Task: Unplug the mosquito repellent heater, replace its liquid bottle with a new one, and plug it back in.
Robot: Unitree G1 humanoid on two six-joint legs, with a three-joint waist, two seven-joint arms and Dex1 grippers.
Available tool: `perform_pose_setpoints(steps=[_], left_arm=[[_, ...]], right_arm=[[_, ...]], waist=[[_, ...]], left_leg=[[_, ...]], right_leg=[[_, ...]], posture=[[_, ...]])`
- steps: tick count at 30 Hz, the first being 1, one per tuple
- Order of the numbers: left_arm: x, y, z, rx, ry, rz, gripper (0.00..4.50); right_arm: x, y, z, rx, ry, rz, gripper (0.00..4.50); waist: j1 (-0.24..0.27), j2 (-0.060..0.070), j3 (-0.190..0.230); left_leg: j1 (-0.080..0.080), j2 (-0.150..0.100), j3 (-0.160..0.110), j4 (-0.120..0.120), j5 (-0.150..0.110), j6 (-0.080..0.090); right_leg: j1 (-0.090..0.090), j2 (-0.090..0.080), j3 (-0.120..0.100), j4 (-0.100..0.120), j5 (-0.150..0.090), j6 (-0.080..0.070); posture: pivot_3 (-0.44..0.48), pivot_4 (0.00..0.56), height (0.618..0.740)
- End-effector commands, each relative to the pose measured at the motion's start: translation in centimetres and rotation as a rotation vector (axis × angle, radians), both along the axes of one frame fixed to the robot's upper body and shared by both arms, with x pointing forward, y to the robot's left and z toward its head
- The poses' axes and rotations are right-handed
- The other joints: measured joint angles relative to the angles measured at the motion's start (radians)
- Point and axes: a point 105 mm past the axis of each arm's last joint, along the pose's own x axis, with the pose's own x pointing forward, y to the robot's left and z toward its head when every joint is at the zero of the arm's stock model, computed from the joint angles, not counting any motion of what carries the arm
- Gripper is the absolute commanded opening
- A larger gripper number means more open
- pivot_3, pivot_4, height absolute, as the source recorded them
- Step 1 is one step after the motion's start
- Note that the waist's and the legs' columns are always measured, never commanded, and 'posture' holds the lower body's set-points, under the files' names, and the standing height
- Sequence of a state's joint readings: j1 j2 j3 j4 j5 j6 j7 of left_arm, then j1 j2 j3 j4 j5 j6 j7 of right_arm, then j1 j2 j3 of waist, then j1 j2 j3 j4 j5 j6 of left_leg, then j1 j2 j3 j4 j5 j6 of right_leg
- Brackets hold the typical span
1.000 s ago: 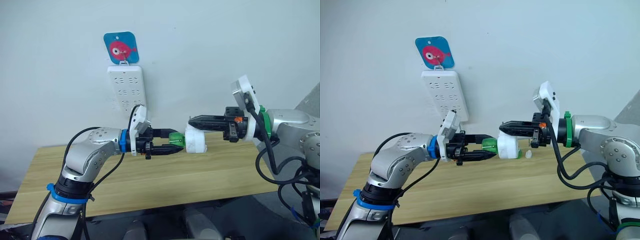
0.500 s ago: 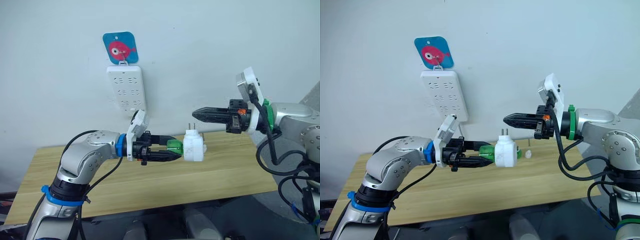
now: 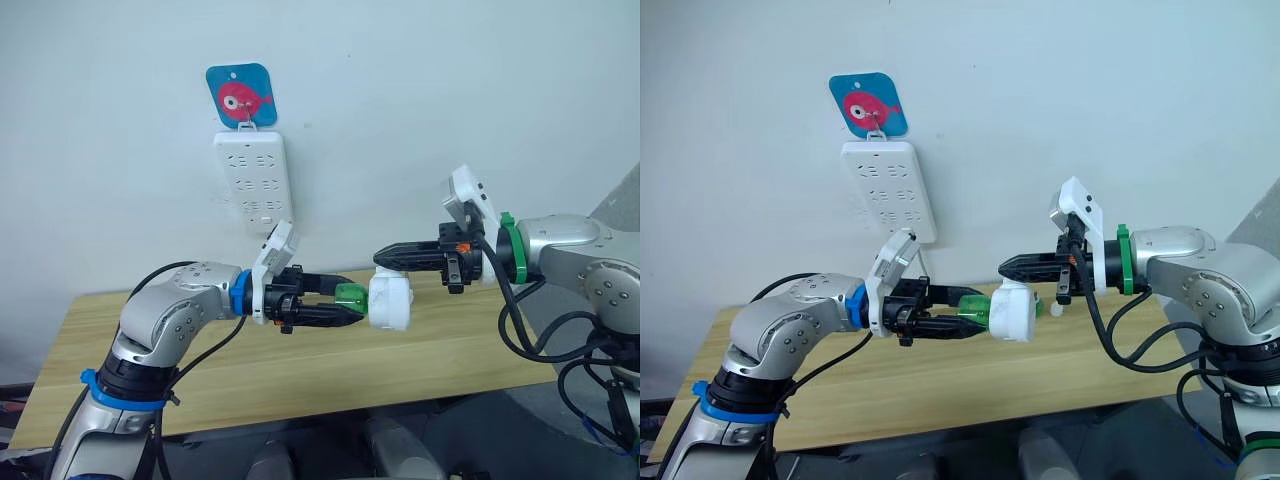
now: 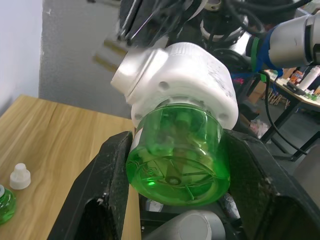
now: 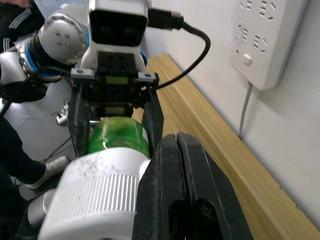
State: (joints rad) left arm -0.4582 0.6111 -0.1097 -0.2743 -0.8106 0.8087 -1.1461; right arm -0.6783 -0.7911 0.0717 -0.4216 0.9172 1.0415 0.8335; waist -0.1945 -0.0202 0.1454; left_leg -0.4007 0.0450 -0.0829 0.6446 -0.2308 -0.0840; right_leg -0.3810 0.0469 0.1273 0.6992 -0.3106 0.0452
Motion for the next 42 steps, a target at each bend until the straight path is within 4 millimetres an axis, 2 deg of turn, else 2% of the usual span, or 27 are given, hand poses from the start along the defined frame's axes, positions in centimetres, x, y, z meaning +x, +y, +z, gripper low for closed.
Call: perform_pose_setpoints(steps=[1, 11, 17, 21, 25, 30, 35, 38, 42], left_arm=[[-0.4, -0.1, 2.1, -0.040, -0.077, -0.020, 2.40], [-0.4, 0.0, 2.1, -0.043, -0.065, -0.019, 2.40], [-0.3, 0.3, 1.6, -0.033, -0.064, 0.008, 2.40], [0.3, 0.5, 1.1, -0.027, -0.093, 0.057, 2.40], [1.3, 0.8, 1.2, -0.062, -0.148, 0.153, 2.40], [1.8, 1.1, 1.1, -0.073, -0.190, 0.194, 2.40], [2.4, 1.4, 1.3, -0.100, -0.221, 0.236, 2.40], [3.0, 1.3, 1.5, -0.131, -0.240, 0.282, 2.40], [3.3, 0.8, 1.7, -0.187, -0.231, 0.344, 2.40]], right_arm=[[-0.3, 0.1, -0.2, -0.006, 0.000, 0.024, 0.00], [0.2, 0.0, -0.2, 0.022, 0.013, -0.005, 0.00], [1.2, -0.7, 1.6, 0.132, -0.009, -0.085, 0.00], [1.6, -2.5, 3.4, 0.217, 0.008, -0.146, 0.00], [1.1, -5.1, 3.1, 0.240, 0.066, -0.234, 0.90], [-0.5, -6.5, 1.4, 0.239, 0.172, -0.283, 2.73], [-1.4, -6.8, 0.5, 0.297, 0.259, -0.317, 4.49], [-1.7, -6.8, 0.2, 0.363, 0.289, -0.364, 4.50], [-2.6, -6.8, -1.1, 0.411, 0.328, -0.451, 4.50]], waist=[[0.000, 0.000, 0.000], [0.000, 0.000, 0.000], [0.000, 0.000, 0.000], [0.000, 0.000, 0.000], [0.003, 0.000, 0.000], [0.001, 0.000, 0.000], [-0.002, 0.000, -0.001], [0.000, 0.000, -0.001], [0.002, -0.001, -0.001]], left_leg=[[0.000, 0.000, 0.000, 0.000, 0.000, 0.000], [0.000, 0.000, 0.000, 0.000, 0.000, 0.000], [0.000, 0.000, 0.000, 0.000, 0.000, 0.000], [0.000, 0.000, 0.000, 0.000, 0.000, 0.000], [0.000, 0.000, 0.000, 0.000, 0.000, 0.000], [0.000, 0.000, 0.000, 0.000, 0.000, 0.000], [0.000, 0.000, 0.002, 0.000, 0.000, 0.000], [0.000, 0.000, 0.002, 0.000, 0.000, 0.000], [-0.001, 0.000, 0.001, 0.000, 0.000, 0.000]], right_leg=[[0.000, 0.000, 0.000, 0.000, 0.000, 0.000], [0.000, 0.000, 0.000, 0.000, 0.000, 0.000], [0.000, 0.000, 0.000, 0.000, 0.000, 0.000], [0.000, 0.000, 0.000, 0.000, 0.000, 0.000], [0.000, 0.000, 0.000, 0.000, 0.000, 0.000], [0.000, 0.000, 0.001, -0.001, 0.000, 0.000], [0.000, 0.000, 0.002, -0.001, 0.000, 0.000], [0.001, 0.000, 0.002, -0.001, 0.000, 0.000], [0.000, 0.000, 0.002, -0.001, 0.000, 0.000]], posture=[[-0.179, 0.065, 0.740], [-0.180, 0.065, 0.740], [-0.180, 0.065, 0.740], [-0.180, 0.063, 0.740], [-0.183, 0.061, 0.740], [-0.190, 0.060, 0.740], [-0.191, 0.060, 0.740], [-0.191, 0.060, 0.740], [-0.191, 0.057, 0.740]])
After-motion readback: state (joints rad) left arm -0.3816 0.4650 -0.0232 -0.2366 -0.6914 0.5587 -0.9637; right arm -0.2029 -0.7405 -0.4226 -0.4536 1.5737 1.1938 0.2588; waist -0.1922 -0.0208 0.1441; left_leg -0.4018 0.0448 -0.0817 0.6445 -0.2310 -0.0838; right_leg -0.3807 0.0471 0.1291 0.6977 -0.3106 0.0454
